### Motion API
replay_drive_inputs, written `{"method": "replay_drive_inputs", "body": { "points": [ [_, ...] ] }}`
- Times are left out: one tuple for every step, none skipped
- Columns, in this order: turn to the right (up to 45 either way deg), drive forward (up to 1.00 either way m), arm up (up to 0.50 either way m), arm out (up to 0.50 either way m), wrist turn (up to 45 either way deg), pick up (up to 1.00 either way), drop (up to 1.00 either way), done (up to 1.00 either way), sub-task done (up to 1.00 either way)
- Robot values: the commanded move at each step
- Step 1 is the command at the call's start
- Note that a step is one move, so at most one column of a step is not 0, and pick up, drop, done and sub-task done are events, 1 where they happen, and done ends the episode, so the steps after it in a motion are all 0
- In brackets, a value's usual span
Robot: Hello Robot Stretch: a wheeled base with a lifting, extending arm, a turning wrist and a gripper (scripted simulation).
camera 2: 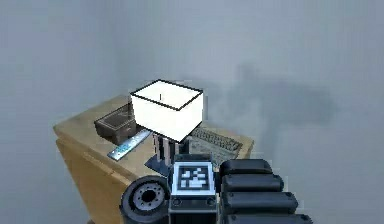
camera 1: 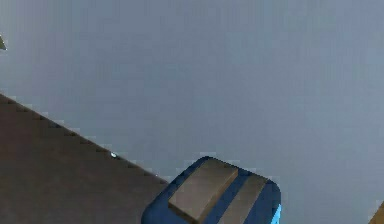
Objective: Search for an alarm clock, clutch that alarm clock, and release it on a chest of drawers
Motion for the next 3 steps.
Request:
{"method": "replay_drive_inputs", "body": {
  "points": [
    [30.0, 0.00, 0.00, 0.00, 0.0, 0.00, 0.00, 0.00, 0.00],
    [0.0, 0.50, 0.00, 0.00, 0.0, 0.00, 0.00, 0.00, 0.00],
    [45.0, 0.00, 0.00, 0.00, 0.0, 0.00, 0.00, 0.00, 0.00]
  ]
}}
